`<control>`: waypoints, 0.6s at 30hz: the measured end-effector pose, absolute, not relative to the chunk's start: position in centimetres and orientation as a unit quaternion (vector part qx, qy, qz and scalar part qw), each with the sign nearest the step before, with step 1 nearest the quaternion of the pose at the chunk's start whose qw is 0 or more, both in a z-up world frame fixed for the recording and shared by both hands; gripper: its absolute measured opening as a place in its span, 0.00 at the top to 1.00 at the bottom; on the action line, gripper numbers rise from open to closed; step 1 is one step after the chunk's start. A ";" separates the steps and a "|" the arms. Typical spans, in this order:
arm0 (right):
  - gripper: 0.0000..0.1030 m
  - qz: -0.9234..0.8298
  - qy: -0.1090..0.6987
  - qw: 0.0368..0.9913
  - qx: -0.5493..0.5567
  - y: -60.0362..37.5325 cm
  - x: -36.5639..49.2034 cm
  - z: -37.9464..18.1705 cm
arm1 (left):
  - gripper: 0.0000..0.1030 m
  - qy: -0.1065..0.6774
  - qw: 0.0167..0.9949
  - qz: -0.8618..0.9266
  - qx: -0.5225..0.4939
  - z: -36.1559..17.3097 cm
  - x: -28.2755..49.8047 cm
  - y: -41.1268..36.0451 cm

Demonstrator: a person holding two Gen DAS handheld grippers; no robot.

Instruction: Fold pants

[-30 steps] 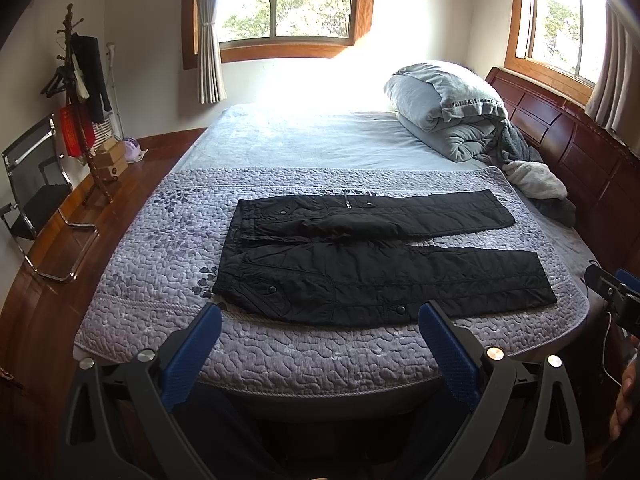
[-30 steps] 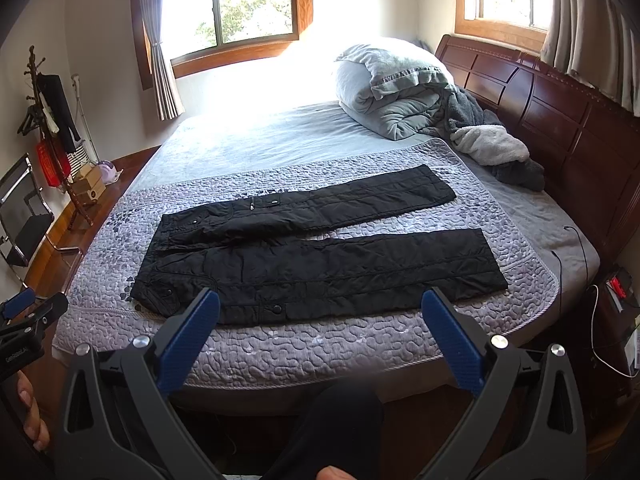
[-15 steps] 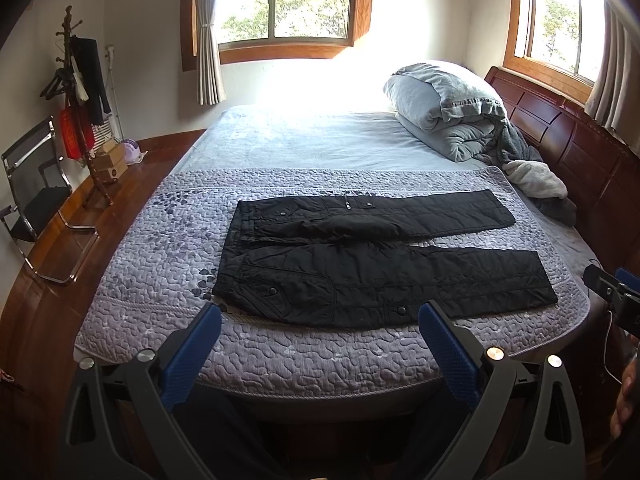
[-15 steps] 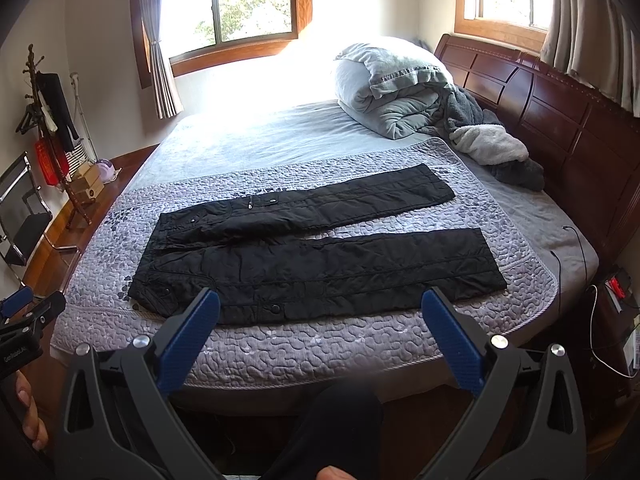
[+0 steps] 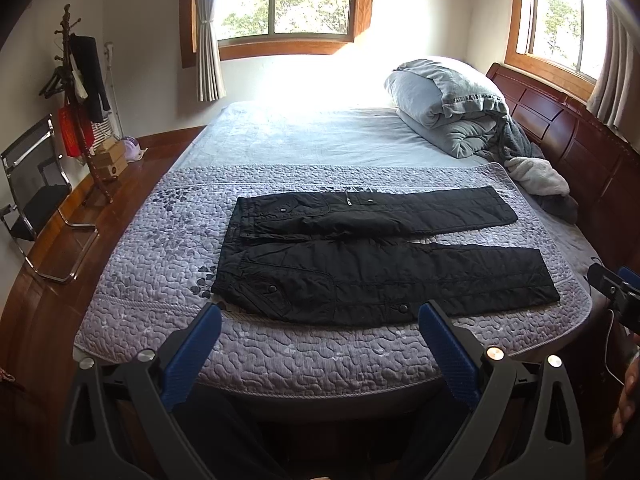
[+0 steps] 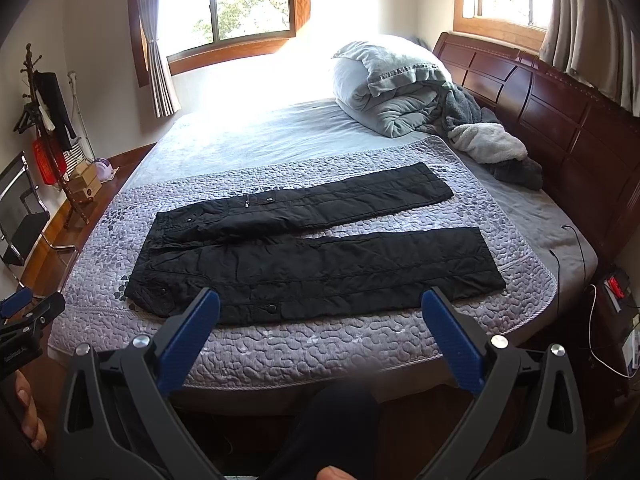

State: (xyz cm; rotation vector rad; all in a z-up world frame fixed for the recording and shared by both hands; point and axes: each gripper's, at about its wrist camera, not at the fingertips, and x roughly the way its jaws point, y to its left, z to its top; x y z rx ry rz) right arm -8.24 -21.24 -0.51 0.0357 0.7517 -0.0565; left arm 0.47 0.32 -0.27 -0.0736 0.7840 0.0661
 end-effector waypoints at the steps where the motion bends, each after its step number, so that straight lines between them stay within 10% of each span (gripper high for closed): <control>1: 0.02 -0.028 0.367 0.930 0.017 -21.3 -8.2 -0.5 | 0.03 0.382 0.923 0.032 -0.036 -0.3 0.5 0.3; 18: 0.02 -0.016 0.376 0.926 0.022 -22.9 -5.2 -3.4 | 0.03 0.435 0.899 0.008 -0.051 -4.6 4.8 1.7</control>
